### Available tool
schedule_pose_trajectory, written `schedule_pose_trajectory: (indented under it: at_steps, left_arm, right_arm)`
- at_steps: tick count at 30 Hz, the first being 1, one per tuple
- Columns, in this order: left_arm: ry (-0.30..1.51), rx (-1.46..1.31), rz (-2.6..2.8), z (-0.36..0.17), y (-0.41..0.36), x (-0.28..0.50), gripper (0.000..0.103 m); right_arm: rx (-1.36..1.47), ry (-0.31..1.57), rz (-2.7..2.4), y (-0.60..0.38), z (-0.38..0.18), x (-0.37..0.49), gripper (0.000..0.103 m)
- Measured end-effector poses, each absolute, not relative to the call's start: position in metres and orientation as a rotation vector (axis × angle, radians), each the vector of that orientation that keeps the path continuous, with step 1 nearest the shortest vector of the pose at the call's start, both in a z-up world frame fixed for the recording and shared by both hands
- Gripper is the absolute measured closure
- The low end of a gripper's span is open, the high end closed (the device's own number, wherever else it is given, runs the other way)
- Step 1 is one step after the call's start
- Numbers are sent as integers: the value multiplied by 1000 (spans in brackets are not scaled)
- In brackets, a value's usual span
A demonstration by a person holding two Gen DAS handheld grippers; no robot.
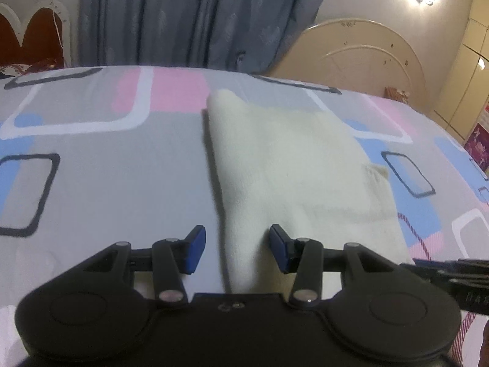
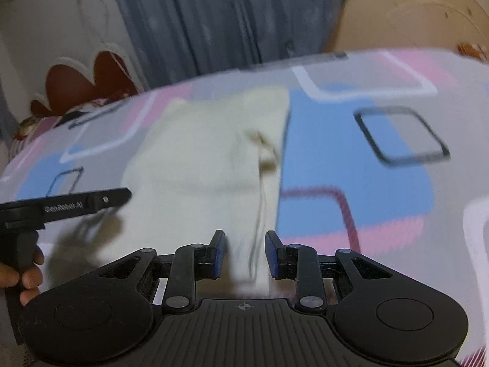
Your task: Fold small clothes
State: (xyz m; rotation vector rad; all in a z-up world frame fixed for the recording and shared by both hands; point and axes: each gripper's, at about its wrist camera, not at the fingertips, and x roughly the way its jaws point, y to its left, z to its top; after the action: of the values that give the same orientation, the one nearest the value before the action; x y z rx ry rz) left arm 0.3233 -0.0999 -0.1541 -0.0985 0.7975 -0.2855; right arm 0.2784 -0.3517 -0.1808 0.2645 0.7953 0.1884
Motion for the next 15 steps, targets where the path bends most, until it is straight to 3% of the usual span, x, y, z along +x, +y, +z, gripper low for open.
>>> schedule_pose_trajectory:
  at_steps: [4, 6, 13, 15]
  left_arm:
    - [804, -101, -285, -158, -102, 320, 56]
    - [806, -100, -285, -158, -103, 319, 56]
    - [783, -45, -348, -150, -114, 309, 56]
    - [776, -58, -359, -148, -117, 307, 50]
  right_arm:
    - [243, 791, 186, -342, -182, 271, 77]
    - [220, 788, 181, -338, -182, 270, 95]
    - [252, 743, 164, -356, -171, 260, 99]
    - [210, 751, 143, -356, -175, 257, 99]
